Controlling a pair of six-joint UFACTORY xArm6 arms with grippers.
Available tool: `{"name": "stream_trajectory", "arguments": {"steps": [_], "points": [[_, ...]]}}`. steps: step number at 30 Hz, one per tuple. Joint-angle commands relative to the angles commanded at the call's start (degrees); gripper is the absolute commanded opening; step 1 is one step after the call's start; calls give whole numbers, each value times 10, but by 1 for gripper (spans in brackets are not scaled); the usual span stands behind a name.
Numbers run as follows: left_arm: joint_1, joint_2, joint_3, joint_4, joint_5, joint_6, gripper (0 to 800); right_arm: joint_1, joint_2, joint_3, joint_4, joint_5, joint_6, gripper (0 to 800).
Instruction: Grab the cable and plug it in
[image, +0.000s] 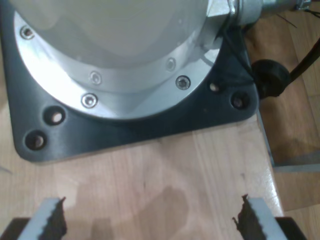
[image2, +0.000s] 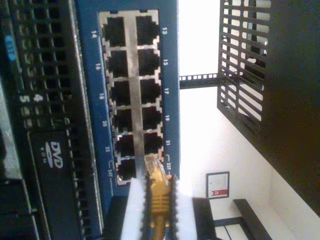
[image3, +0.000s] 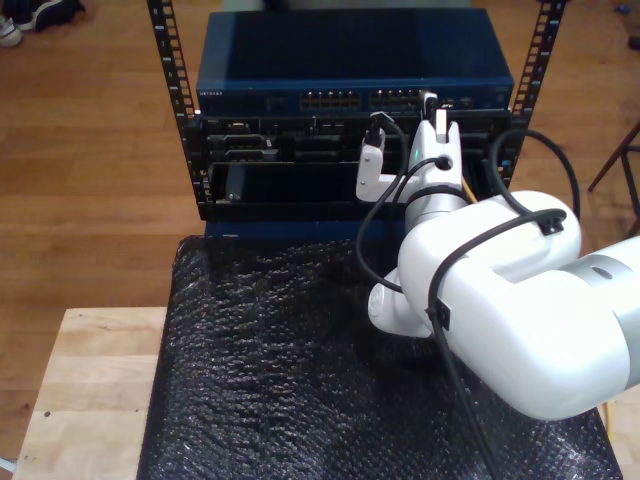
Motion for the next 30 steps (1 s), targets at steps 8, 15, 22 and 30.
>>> {"name": "stream_trajectory", "arguments": {"steps": [8, 15, 22, 30], "points": [[0, 0, 0, 0, 0, 0, 800, 0, 1, 0, 0, 1, 0, 0], [0, 0, 0, 0, 0, 0, 800, 1, 1, 1, 0, 0, -1, 0], [0, 0, 0, 0, 0, 0, 800, 6, 2, 1, 0, 0, 0, 0], [0, 0, 0, 0, 0, 0, 800, 11, 4, -1, 0, 3, -1, 0]]}}
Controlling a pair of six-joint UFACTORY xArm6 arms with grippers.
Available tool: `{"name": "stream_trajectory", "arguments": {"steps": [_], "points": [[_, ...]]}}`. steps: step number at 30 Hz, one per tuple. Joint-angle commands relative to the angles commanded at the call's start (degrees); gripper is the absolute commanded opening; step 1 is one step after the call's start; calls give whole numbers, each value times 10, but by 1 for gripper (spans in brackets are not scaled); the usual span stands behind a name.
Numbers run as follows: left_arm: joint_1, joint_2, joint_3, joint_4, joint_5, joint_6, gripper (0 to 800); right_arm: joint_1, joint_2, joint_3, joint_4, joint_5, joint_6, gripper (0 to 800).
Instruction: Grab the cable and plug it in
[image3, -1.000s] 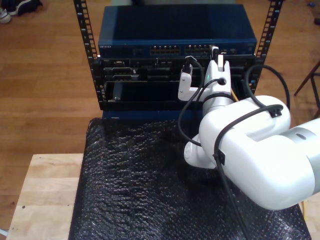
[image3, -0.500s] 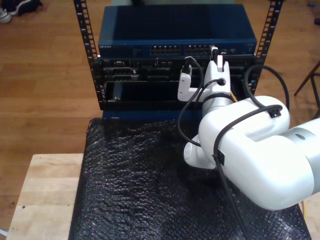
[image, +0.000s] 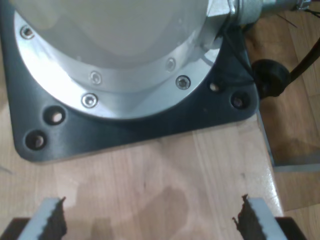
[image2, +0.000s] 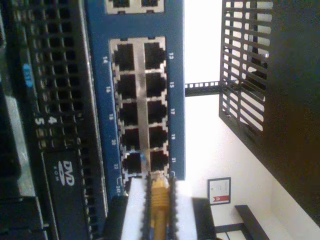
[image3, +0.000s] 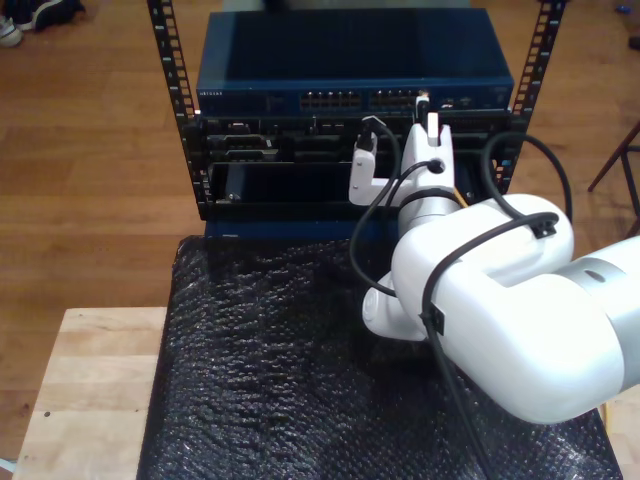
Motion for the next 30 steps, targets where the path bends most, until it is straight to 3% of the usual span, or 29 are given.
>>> {"name": "stream_trajectory", "arguments": {"steps": [30], "points": [[0, 0, 0, 0, 0, 0, 800, -6, 7, -13, 0, 13, -7, 0]]}}
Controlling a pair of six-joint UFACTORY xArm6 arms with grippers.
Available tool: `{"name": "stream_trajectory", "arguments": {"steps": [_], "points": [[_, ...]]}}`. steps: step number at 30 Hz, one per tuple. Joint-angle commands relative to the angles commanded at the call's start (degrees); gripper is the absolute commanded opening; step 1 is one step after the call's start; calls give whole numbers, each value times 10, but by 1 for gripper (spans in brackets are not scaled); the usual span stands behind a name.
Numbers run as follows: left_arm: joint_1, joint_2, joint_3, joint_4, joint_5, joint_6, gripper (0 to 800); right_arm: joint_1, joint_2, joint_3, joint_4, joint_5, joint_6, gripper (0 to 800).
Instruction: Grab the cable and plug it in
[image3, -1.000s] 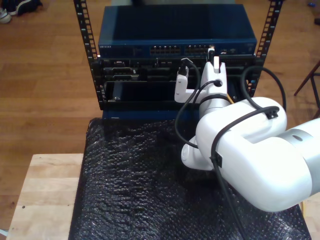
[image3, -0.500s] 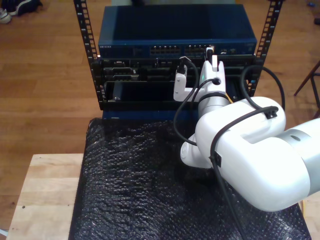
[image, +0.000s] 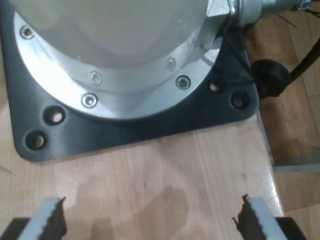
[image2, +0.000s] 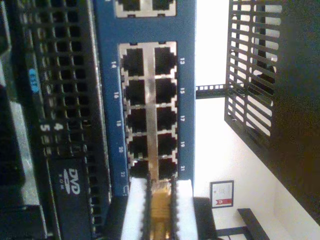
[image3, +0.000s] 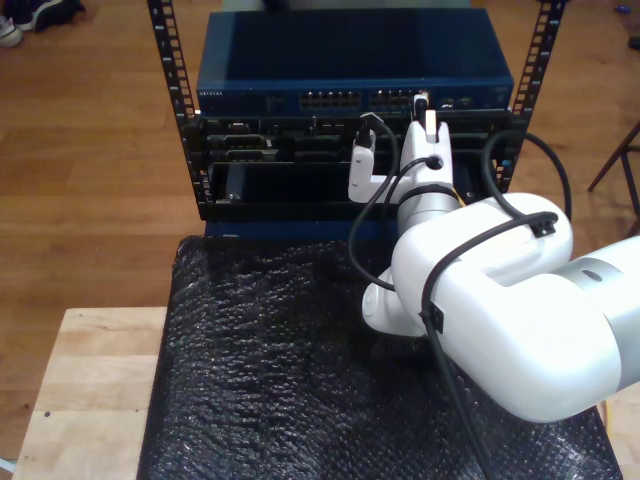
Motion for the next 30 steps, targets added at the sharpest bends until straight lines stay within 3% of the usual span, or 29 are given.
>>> {"name": "stream_trajectory", "arguments": {"steps": [30], "points": [[0, 0, 0, 0, 0, 0, 800, -6, -5, -3, -1, 1, -1, 0]]}}
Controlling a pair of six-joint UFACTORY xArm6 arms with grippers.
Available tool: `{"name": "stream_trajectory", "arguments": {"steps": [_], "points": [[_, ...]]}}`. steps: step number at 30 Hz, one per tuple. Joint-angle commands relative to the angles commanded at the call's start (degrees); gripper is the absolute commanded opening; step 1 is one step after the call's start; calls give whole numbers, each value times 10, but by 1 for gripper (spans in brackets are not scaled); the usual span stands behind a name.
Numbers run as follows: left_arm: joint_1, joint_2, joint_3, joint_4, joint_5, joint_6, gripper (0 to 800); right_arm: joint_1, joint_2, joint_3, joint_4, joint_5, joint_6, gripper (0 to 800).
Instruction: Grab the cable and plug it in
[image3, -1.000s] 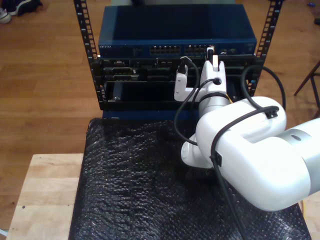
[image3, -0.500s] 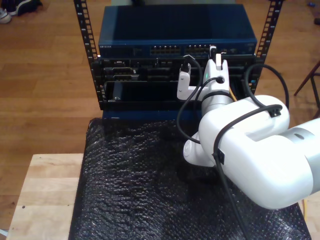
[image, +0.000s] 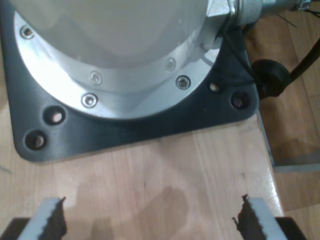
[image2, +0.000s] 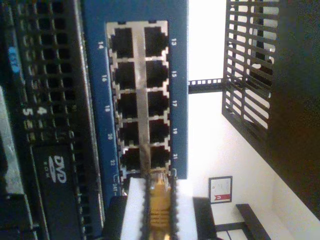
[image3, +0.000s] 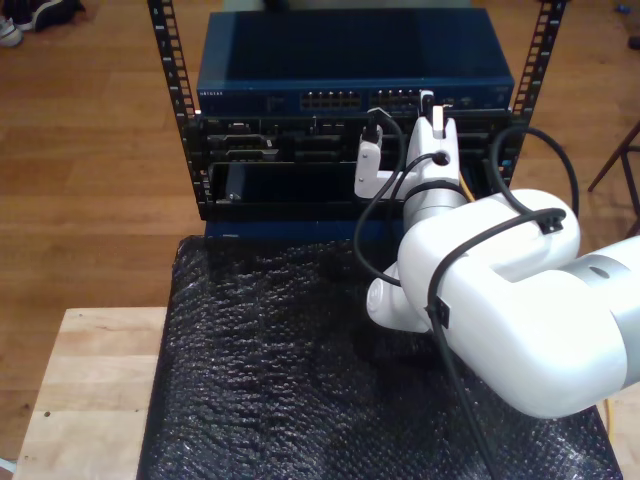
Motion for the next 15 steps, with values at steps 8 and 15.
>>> {"name": "stream_trajectory", "arguments": {"steps": [8, 15], "points": [[0, 0, 0, 0, 0, 0, 800, 1, 2, -15, 0, 2, -3, 0], [0, 0, 0, 0, 0, 0, 800, 0, 10, -28, -1, 9, -4, 0]]}}
